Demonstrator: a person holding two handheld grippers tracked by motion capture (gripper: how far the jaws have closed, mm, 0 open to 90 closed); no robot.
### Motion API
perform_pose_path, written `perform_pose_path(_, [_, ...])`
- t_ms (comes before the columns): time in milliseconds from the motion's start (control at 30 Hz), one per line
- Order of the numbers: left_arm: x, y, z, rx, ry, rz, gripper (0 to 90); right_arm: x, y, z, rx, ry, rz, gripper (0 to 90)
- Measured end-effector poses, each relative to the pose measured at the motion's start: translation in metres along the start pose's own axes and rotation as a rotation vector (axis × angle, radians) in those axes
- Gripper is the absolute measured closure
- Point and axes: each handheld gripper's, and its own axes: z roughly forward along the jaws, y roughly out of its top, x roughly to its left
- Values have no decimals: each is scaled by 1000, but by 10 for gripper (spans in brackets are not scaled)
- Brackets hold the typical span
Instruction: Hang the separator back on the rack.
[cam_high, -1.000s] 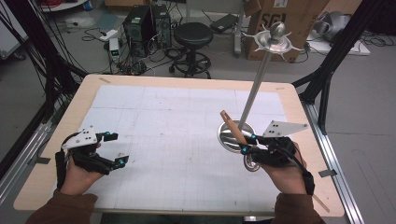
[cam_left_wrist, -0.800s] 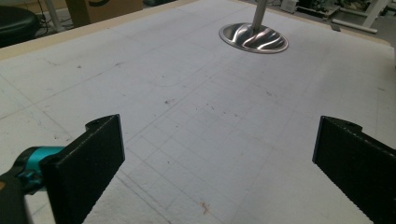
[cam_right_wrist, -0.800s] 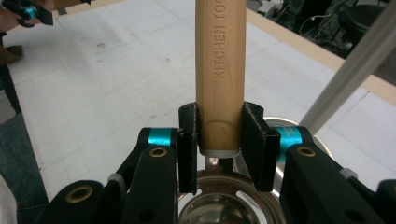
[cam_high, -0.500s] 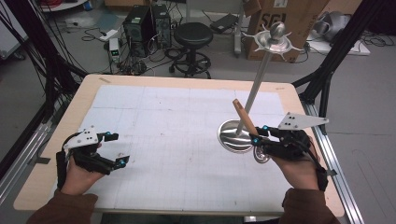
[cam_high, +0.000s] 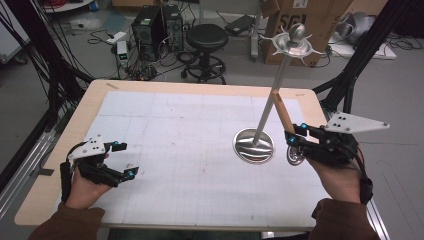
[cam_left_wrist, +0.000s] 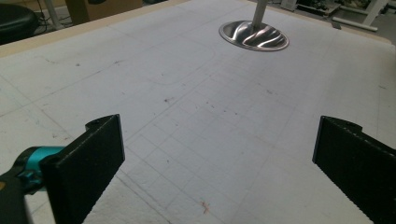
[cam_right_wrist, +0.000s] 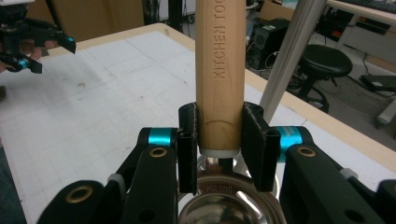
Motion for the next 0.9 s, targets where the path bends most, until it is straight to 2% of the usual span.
perform_pose_path(300, [0, 0, 0, 3, -1, -2, 27, -3, 9, -16, -34, -25, -11, 688])
perform_pose_path(400, [0, 0, 1, 2, -2, -1, 27, -5, 11, -20, -45, -17, -16, 688])
perform_pose_path(600, [0, 0, 1, 3, -3, -2, 27, -10, 17, -31, -61, -41, -10, 688])
perform_pose_path(800, [0, -1, 2, 6, -5, 0, 27, -12, 25, -38, -79, -67, -23, 687])
perform_pose_path(900, [0, -1, 2, 6, -5, -2, 27, -13, 30, -41, -87, -63, -22, 687])
